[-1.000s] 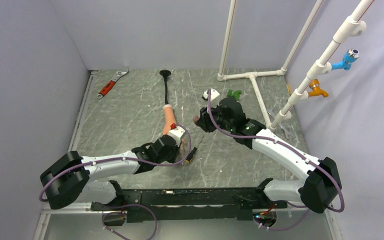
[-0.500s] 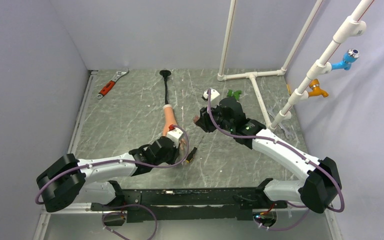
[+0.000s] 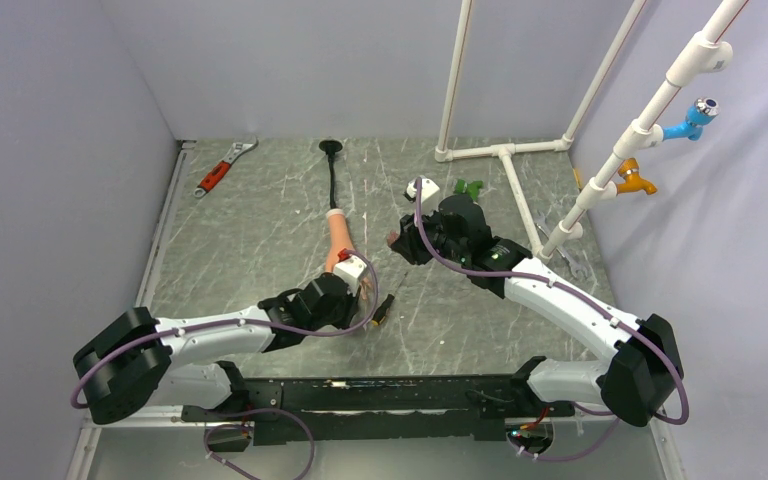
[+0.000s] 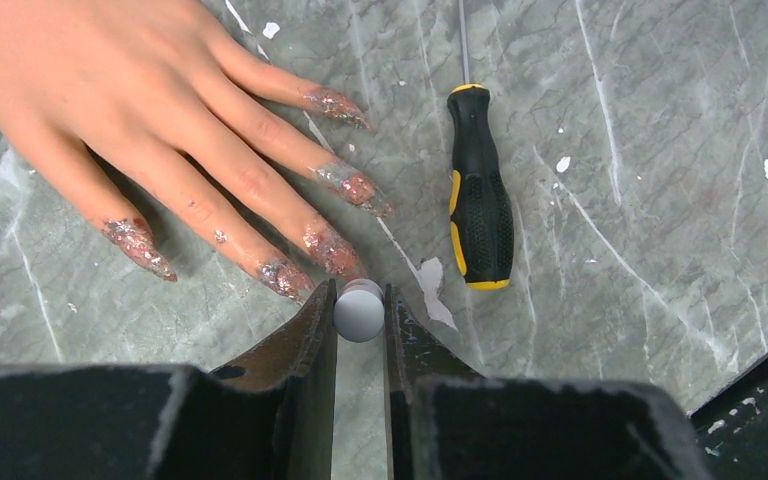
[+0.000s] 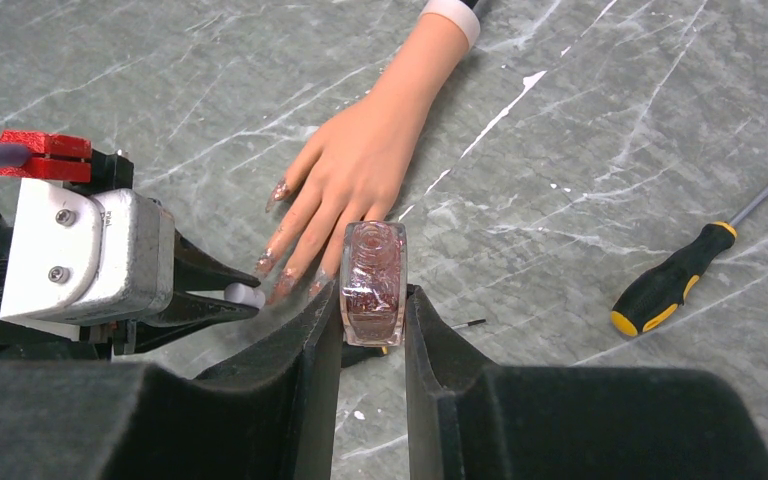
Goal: Paint the nails
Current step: Paint the nail polish on the nail.
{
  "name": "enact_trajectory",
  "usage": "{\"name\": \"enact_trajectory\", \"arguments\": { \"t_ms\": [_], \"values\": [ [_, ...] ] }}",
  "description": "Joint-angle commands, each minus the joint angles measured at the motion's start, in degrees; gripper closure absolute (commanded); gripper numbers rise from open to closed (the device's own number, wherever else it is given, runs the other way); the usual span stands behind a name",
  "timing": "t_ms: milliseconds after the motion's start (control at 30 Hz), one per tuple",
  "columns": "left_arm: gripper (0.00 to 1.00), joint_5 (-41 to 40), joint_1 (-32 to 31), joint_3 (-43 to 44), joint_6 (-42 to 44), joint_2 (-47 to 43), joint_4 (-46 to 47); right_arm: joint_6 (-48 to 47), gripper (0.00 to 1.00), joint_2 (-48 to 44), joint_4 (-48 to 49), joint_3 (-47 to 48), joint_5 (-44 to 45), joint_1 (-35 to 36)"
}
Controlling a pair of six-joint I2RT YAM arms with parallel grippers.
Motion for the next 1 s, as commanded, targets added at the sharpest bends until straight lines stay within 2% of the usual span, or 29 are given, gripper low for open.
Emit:
{"name": "enact_trajectory", "arguments": {
  "t_ms": [0, 300, 967],
  "values": [
    [1.0, -1.8, -0.2, 2.5, 1.5, 0.7, 0.7, 0.4, 1.0, -1.6, 2.8, 0.5, -0.4, -0.3],
    [1.0, -3.8, 0.5, 4.3, 3.0, 0.9, -0.4, 0.4, 1.0, -1.8, 2.7, 0.5, -0.2, -0.2],
    [1.0, -2.7, 2.1, 5.4, 3.6, 0.6, -1.1, 0.4, 1.0, -1.4, 2.9, 0.6, -0.5, -0.2]
  ]
}}
